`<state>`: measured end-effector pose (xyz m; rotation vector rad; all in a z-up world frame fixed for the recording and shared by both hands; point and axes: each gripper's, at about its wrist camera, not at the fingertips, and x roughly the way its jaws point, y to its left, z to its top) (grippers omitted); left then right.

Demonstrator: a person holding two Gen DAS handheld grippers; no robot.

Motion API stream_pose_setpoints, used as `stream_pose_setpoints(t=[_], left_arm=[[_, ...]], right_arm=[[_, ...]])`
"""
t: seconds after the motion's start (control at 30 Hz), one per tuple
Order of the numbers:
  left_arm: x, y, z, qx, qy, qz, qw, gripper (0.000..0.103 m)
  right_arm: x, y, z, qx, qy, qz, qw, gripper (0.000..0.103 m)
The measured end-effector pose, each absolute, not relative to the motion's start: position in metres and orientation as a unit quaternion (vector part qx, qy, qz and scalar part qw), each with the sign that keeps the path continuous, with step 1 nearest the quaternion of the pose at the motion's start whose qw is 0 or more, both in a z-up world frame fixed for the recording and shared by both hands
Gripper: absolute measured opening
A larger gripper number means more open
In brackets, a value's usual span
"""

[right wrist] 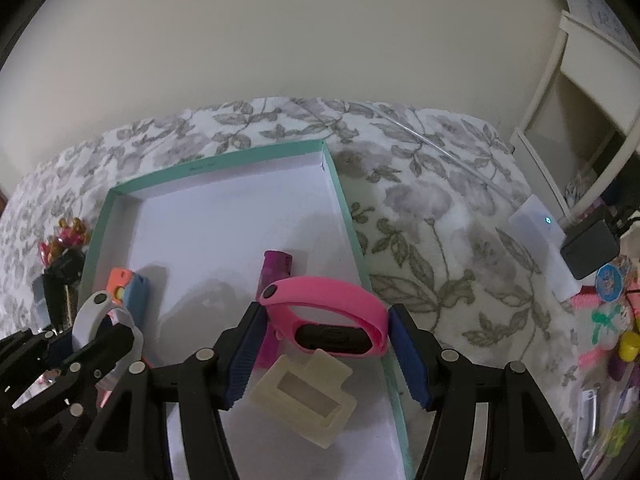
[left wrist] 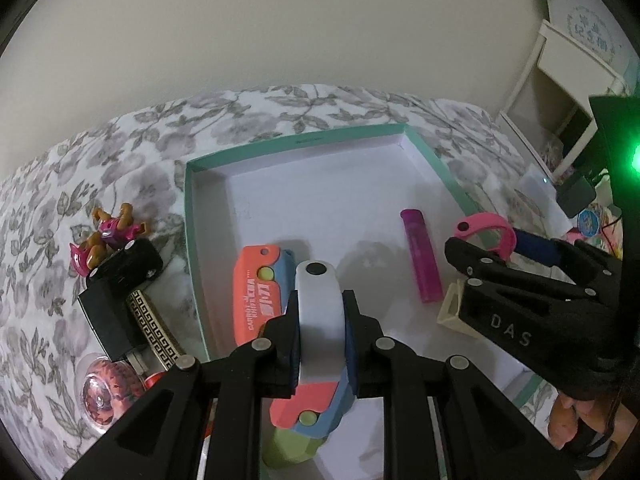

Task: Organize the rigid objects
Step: 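Open both grippers to drop the band and strap into the tray, then move both grippers back toward the remaining items on the bed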

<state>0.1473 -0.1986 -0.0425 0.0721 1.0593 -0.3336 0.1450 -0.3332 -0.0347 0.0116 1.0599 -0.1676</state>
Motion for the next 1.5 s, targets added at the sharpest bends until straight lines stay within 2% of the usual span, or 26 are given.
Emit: stream_pose_setpoints(t=[0.13, 0.17, 0.2, 0.27, 0.3, 0.57, 0.67, 0.97, 1.1, 1.23, 1.3, 1.37, 1.5], left_arm=[[0.148, -0.198, -0.043, 0.036, 0.503, -0.157, 0.849, 0.019], [0.148, -0.198, -0.043, 0.036, 0.504, -0.157, 0.848, 0.022], [0.148, -0.198, -0.043, 0.036, 0.504, -0.157, 0.848, 0.026], [0.148, -0.197, -0.042, 0.035, 0.502, -0.153, 0.851, 0.045], [0.148, -0.196, -0.041, 0.033, 0.501, -0.153, 0.851, 0.048], [0.154, -0.183, -0.036, 0.017, 0.506, -0.136, 0.851, 0.057], [0.157, -0.176, -0.033, 0.006, 0.508, -0.129, 0.852, 0.061], [0.164, -0.148, -0.019, -0.024, 0.498, -0.095, 0.862, 0.070], [0.168, -0.131, -0.015, -0.047, 0.498, -0.080, 0.862, 0.070], [0.171, -0.114, -0.009, -0.060, 0.492, -0.054, 0.867, 0.071], [0.172, -0.106, -0.007, -0.062, 0.491, -0.040, 0.868, 0.076], [0.174, -0.097, -0.004, -0.063, 0.486, -0.024, 0.871, 0.081], [0.176, -0.079, -0.001, -0.063, 0.483, 0.006, 0.874, 0.082]], right_arm=[[0.146, -0.332, -0.035, 0.002, 0.507, -0.081, 0.858, 0.066], [0.146, -0.332, -0.035, 0.004, 0.507, -0.080, 0.858, 0.066], [0.146, -0.332, -0.035, 0.007, 0.508, -0.079, 0.858, 0.066], [0.146, -0.332, -0.035, 0.009, 0.508, -0.075, 0.858, 0.066], [0.147, -0.332, -0.035, 0.008, 0.510, -0.073, 0.857, 0.066], [0.149, -0.326, -0.037, -0.013, 0.515, -0.073, 0.854, 0.068], [0.149, -0.322, -0.034, -0.021, 0.511, -0.071, 0.857, 0.079], [0.148, -0.313, -0.009, -0.029, 0.487, -0.061, 0.871, 0.080], [0.148, -0.308, -0.001, -0.037, 0.477, -0.059, 0.876, 0.089], [0.146, -0.303, 0.005, -0.046, 0.469, -0.056, 0.880, 0.091], [0.145, -0.301, 0.008, -0.047, 0.464, -0.052, 0.883, 0.103], [0.145, -0.300, 0.009, -0.042, 0.461, -0.046, 0.885, 0.103], [0.145, -0.298, 0.010, -0.036, 0.459, -0.040, 0.887, 0.103]])
